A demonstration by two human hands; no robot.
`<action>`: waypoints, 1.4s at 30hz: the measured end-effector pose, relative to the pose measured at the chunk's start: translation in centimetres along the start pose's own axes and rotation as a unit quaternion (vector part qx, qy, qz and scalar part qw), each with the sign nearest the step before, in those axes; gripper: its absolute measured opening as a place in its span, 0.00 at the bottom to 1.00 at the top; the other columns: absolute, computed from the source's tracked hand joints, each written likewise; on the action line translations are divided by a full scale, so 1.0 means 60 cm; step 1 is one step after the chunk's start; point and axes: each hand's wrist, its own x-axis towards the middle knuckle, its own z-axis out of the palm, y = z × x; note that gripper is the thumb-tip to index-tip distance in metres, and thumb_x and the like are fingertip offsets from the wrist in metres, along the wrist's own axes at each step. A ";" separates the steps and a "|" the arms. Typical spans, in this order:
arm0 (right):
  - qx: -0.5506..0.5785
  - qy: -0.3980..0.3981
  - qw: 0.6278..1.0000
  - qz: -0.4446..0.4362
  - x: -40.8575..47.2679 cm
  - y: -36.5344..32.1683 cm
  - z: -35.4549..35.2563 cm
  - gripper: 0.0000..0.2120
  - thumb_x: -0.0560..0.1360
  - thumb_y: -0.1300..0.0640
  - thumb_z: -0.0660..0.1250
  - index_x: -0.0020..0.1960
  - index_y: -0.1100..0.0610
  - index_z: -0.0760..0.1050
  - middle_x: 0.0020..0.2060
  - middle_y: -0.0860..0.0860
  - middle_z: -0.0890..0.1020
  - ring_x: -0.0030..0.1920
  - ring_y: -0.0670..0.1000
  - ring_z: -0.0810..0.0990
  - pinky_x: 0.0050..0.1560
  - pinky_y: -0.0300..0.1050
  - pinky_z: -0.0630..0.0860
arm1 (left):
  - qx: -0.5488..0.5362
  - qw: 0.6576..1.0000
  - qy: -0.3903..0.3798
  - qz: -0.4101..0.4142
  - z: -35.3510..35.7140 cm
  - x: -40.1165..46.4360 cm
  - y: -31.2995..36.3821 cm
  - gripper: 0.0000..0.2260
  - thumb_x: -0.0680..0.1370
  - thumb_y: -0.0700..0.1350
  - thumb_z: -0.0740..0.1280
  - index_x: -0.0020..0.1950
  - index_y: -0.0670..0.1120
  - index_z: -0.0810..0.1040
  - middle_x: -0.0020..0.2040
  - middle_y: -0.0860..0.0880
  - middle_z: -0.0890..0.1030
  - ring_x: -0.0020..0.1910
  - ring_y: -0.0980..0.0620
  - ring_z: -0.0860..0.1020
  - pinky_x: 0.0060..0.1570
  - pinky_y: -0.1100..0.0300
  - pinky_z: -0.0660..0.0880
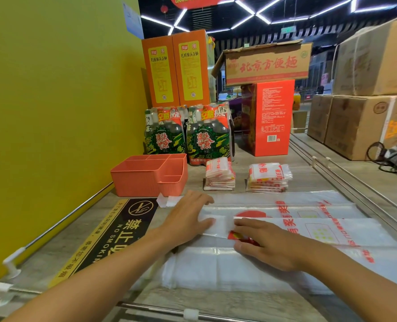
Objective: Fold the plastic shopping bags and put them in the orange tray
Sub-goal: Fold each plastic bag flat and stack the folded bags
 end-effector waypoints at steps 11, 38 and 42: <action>0.000 0.003 1.000 0.005 -0.008 -0.010 -0.007 0.30 0.82 0.35 0.53 0.80 0.44 0.58 0.80 0.39 0.55 0.79 0.43 0.53 0.77 0.43 0.52 | -0.037 0.994 -0.087 0.046 -0.012 -0.050 -0.032 0.09 0.84 0.51 0.62 0.61 0.53 0.77 0.59 0.59 0.75 0.62 0.63 0.70 0.66 0.62 0.67; -0.056 -0.015 0.998 -0.029 0.012 -0.048 0.018 0.32 0.82 0.34 0.47 0.82 0.43 0.43 0.80 0.38 0.44 0.79 0.41 0.38 0.79 0.44 0.38 | 0.002 0.955 -0.298 0.000 -0.042 -0.075 0.020 0.27 0.85 0.60 0.49 0.83 0.53 0.49 0.81 0.59 0.44 0.76 0.66 0.36 0.75 0.65 0.34; -0.057 -0.026 0.998 -0.023 0.013 -0.047 0.019 0.32 0.82 0.34 0.45 0.82 0.42 0.42 0.80 0.38 0.43 0.79 0.41 0.38 0.78 0.43 0.37 | -0.018 0.969 -0.240 -0.057 -0.042 -0.082 0.000 0.31 0.84 0.61 0.52 0.83 0.53 0.44 0.80 0.61 0.39 0.78 0.62 0.36 0.77 0.61 0.38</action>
